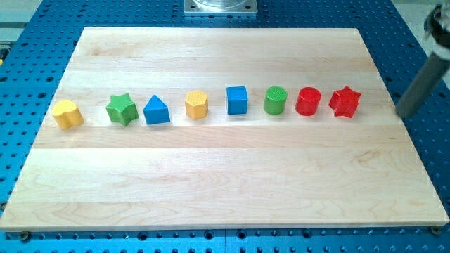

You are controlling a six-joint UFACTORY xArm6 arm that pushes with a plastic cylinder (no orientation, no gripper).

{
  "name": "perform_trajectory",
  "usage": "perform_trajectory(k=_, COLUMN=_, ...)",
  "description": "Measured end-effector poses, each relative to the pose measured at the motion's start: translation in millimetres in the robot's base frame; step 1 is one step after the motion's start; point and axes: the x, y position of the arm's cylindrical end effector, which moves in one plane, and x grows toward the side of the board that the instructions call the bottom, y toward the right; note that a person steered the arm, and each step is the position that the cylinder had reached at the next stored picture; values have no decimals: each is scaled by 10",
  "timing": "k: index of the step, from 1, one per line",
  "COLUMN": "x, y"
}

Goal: Adjust all the blocks in a horizontal line

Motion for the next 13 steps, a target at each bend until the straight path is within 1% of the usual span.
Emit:
perform_trajectory(k=1, x=-549, y=-342)
perform_trajectory(k=2, x=-374, y=-868)
perform_trajectory(k=3, x=-168, y=-1129)
perform_trajectory(k=6, x=-161, y=-1904)
perform_trajectory(k=9, x=-149, y=-2366)
perform_trajectory(k=10, x=-149, y=-2433)
perform_trajectory(k=12, x=-146, y=-2794)
perform_trajectory(k=13, x=-123, y=-3107)
